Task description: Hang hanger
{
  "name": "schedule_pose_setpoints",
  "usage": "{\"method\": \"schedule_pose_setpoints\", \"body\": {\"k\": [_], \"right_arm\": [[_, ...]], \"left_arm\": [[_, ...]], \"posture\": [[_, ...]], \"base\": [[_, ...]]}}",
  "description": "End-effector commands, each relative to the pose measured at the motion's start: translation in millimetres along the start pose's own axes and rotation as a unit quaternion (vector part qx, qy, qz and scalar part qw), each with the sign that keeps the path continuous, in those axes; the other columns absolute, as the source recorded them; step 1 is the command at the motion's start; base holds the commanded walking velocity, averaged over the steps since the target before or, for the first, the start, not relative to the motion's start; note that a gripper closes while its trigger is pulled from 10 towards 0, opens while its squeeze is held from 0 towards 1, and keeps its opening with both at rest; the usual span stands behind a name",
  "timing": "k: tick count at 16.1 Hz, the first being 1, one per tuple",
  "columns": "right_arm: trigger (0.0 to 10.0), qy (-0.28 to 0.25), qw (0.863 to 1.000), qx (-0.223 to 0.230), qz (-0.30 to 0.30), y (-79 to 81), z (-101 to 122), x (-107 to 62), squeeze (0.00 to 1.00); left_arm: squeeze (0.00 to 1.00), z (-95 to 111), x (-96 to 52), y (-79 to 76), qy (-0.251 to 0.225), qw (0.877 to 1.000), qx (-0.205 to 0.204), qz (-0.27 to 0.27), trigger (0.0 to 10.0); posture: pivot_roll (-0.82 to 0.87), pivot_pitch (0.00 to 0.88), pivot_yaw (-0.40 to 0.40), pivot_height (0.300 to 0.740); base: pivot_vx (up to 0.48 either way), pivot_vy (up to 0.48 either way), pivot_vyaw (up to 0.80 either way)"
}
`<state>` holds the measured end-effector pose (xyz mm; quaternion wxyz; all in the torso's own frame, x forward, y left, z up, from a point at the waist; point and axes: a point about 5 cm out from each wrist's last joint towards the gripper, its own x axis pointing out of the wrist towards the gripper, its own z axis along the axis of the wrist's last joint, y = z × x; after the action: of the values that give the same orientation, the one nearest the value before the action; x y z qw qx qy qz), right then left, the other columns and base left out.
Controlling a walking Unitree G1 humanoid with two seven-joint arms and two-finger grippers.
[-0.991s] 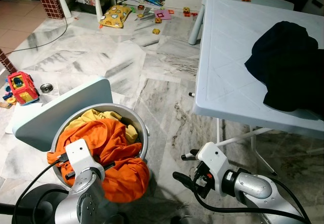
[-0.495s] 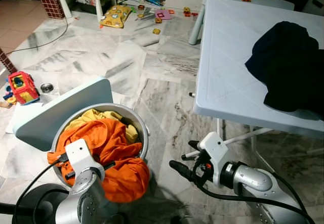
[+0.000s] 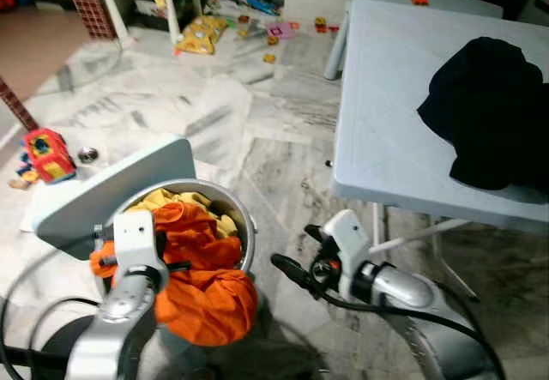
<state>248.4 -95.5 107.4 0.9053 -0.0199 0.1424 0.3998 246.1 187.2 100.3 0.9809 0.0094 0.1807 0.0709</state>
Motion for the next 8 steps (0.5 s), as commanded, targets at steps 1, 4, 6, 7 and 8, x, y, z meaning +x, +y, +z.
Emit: {"method": "schedule_pose_setpoints", "body": {"k": [1,4,6,7,8], "right_arm": [[10.0,0.001,1.0,-0.005,-0.004,-1.1,-1.7,4.0,0.0],[10.0,-0.006,1.0,-0.009,-0.009,-6.8,-3.6,14.6,0.0],[10.0,-0.016,1.0,-0.011,-0.023,-14.4,-1.5,21.9,0.0],[10.0,-0.02,0.999,-0.011,-0.027,-17.0,-0.3,24.5,0.0],[10.0,-0.024,0.999,-0.012,-0.034,-19.7,-0.2,26.9,0.0]], "left_arm": [[0.0,9.7,-3.8,-6.0,-0.025,0.998,0.032,-0.039,0.0],[0.0,23.5,-8.7,-18.5,-0.058,0.976,0.115,-0.174,0.0],[0.0,33.5,-6.8,-23.4,-0.074,0.948,0.173,-0.255,0.0],[0.0,38.3,-4.7,-24.3,-0.085,0.933,0.213,-0.279,0.0],[0.0,44.0,-2.5,-26.2,-0.105,0.909,0.263,-0.305,0.0]], "posture": [[-0.01,0.059,0.006,0.74],[0.02,0.0,0.023,0.74],[0.04,0.0,0.03,0.74],[0.04,0.0,0.032,0.74],[0.04,0.0,0.032,0.74]], "base": [[0.0,0.0,0.0],[0.0,0.0,0.0],[0.0,0.0,0.0],[0.0,0.0,0.0],[0.0,0.0,0.0]]}}
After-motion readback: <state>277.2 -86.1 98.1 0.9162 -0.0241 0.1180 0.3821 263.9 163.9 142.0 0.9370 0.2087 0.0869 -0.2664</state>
